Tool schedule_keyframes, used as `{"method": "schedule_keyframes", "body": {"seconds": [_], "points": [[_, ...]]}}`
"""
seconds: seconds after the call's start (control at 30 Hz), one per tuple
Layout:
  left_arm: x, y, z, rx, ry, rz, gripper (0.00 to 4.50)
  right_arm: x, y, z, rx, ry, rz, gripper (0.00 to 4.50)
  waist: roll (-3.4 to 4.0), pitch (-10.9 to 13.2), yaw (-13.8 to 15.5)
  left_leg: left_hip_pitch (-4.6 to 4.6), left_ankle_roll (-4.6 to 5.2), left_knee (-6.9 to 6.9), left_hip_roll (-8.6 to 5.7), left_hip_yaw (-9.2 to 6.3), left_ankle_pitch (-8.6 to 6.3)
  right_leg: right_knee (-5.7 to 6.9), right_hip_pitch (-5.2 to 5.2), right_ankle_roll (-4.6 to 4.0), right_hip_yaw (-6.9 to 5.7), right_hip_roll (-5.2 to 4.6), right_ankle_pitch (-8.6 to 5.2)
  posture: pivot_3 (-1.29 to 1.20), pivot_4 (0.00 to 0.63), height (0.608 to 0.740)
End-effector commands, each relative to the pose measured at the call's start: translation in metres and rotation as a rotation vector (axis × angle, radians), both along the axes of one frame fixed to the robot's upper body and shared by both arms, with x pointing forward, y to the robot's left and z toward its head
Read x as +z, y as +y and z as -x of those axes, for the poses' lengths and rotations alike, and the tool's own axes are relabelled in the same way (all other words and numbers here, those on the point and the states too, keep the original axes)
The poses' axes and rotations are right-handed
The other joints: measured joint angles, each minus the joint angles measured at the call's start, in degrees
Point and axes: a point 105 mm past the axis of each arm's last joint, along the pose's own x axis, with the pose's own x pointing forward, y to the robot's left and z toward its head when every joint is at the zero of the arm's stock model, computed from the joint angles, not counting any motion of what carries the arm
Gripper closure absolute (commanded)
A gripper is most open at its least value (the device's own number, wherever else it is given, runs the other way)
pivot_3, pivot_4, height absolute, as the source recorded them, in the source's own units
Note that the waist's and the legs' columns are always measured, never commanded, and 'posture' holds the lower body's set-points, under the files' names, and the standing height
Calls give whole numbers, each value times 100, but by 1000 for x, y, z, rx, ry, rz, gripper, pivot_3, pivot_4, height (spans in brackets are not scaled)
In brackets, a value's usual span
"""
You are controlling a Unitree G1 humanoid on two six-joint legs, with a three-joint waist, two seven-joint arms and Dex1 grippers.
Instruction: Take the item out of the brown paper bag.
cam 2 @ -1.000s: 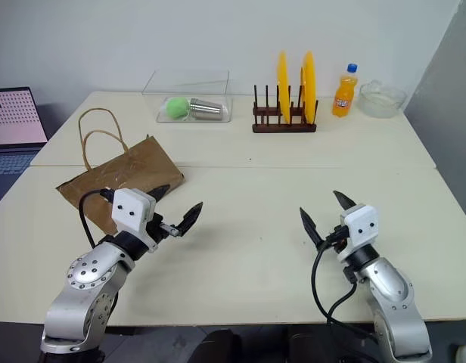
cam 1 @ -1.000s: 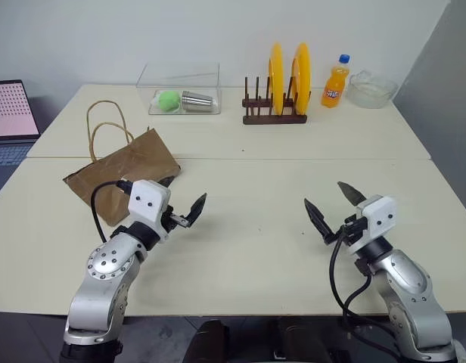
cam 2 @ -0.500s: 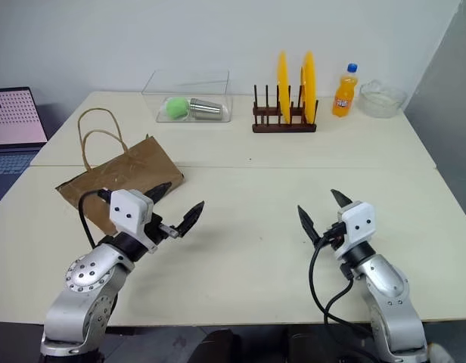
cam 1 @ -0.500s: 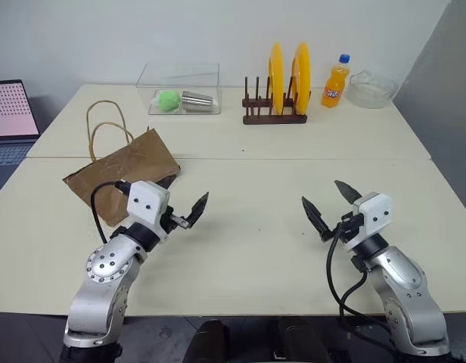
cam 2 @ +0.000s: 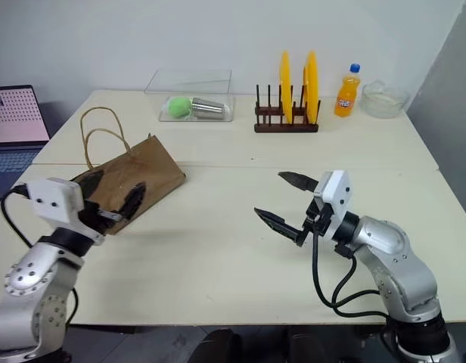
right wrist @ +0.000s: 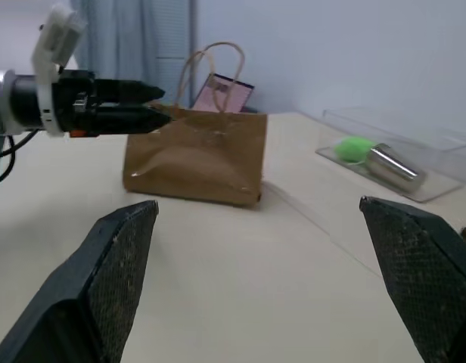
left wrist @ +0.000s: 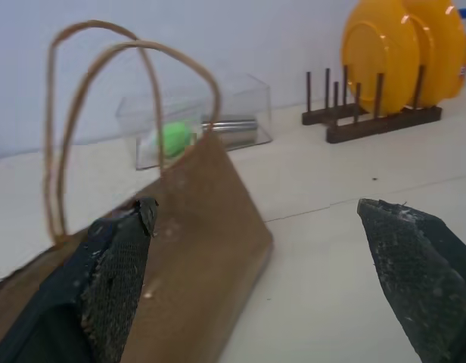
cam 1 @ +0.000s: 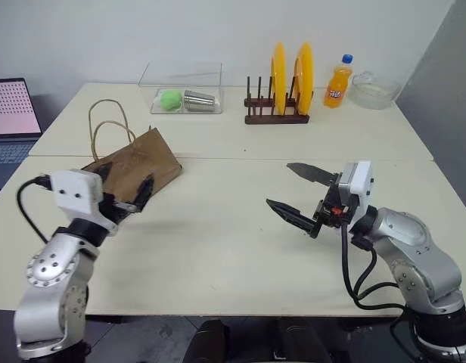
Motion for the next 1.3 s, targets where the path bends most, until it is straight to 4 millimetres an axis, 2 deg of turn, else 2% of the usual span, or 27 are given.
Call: {"method": "schedule_keyframes", "body": {"seconds": [0.03,0.13,0.23,0.43,0.63,0.87,1.1,1.2,1.3], "points": [[19,10,9,0,-31,1,10,11,2,1,55,-15,-10,0,-1,0,-2,0,0,0,0,0,0,0,0,0,0,0,0,0,150,740],[26,35,12,12,4,-5,10,11,4,0,78,-12,-3,0,-2,1,-6,2,0,-2,1,-2,0,2,-1,-1,-1,0,0,0,150,740],[37,50,9,-12,34,-21,10,8,5,0,86,-13,11,0,-2,1,-9,4,0,-8,1,-2,0,3,-3,-1,-2,0,-1,0,150,740],[52,59,-11,-147,123,-49,10,9,8,2,90,-24,14,0,-2,1,4,-1,0,-9,0,-3,0,-8,-3,-1,-5,0,0,0,150,740],[58,78,-38,-169,172,-108,10,11,9,4,78,-37,16,0,-2,2,-11,1,-1,-41,1,-2,1,-33,-6,-4,-6,0,2,0,150,740],[76,80,-72,-220,162,-167,10,11,7,6,53,-45,40,0,-8,1,-6,-27,-2,-42,-3,3,2,-35,-31,-29,-4,-3,19,0,150,740],[90,77,-83,-276,152,-195,10,10,5,9,33,-42,54,0,-8,1,-41,-28,-2,-42,-3,8,2,-29,-36,-30,-2,-2,19,0,150,740],[92,81,-84,-283,169,-201,577,9,4,10,27,-40,59,0,-9,2,-42,-28,-1,-42,-3,7,2,-28,-37,-30,-3,-2,19,0,150,740],[88,83,-84,-290,199,-213,1573,8,4,11,23,-37,62,0,-9,2,-41,-28,-1,-40,-3,7,2,-27,-36,-29,-4,-1,19,0,150,740]]}}
